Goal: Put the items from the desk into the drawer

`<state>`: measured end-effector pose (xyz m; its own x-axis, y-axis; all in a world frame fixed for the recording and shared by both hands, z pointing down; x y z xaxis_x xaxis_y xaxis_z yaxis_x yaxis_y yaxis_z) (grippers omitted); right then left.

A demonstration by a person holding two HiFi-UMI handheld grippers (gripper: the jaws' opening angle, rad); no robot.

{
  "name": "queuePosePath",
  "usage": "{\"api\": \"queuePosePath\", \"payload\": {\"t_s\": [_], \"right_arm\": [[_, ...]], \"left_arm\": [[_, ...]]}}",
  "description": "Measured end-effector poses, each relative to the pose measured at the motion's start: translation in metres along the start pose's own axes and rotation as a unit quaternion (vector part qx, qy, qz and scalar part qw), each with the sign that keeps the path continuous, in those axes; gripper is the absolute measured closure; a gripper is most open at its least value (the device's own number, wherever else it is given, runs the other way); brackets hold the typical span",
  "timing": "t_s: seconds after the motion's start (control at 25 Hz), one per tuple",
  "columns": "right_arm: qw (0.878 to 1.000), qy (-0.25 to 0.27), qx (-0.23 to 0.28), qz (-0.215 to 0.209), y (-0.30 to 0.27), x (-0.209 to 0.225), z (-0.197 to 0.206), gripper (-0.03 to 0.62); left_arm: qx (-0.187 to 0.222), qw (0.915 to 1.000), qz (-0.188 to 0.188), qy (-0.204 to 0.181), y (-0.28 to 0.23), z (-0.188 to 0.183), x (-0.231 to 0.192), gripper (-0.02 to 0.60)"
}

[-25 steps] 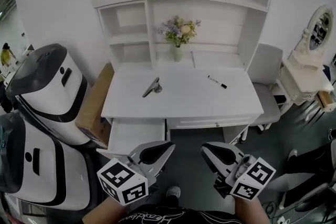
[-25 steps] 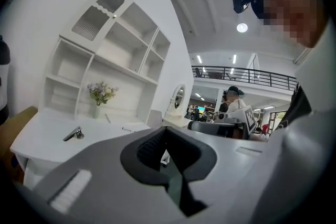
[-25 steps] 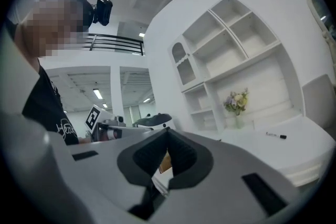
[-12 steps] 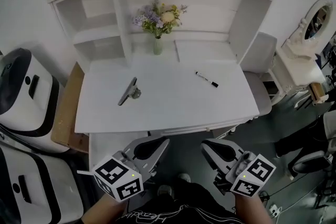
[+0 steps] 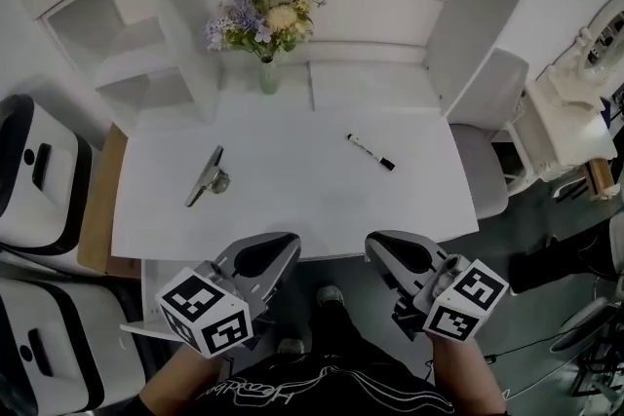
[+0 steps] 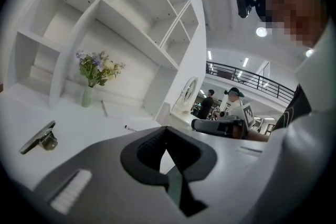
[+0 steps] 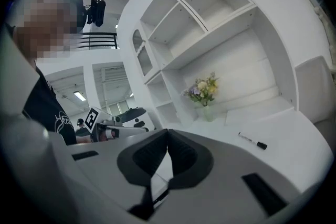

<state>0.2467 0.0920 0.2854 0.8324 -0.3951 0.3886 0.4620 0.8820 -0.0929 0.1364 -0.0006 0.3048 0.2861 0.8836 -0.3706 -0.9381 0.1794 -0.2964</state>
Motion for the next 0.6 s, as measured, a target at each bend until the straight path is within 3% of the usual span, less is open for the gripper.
{"api": "queuePosePath", "payload": {"t_s": [0.28, 0.6], "right_arm": [[1.000, -0.006, -0.025, -0.017, 0.010, 0.077, -0.011, 0.586], [0.998, -0.008, -0.061, -0.024, 0.005, 0.148, -0.008, 0.585]], "left_arm": [[-0.015, 0.9995, -0.029, -0.001, -0.065, -0.006, -0.003, 0.572], [-0.029, 0.9972, -0.069, 0.012, -0.104, -0.003, -0.019, 0.572]]}}
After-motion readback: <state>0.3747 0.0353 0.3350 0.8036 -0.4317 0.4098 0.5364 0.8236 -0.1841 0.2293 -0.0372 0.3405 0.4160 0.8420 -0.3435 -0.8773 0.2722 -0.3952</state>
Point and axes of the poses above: the fingertips, and each gripper's own axes: y backward along the fingers, x to its right, z out of its underside, the point moved 3 cm from there along y, backward along the fingers, and after that the axes turned 12 degrees about -z, right-handed, at the moved point
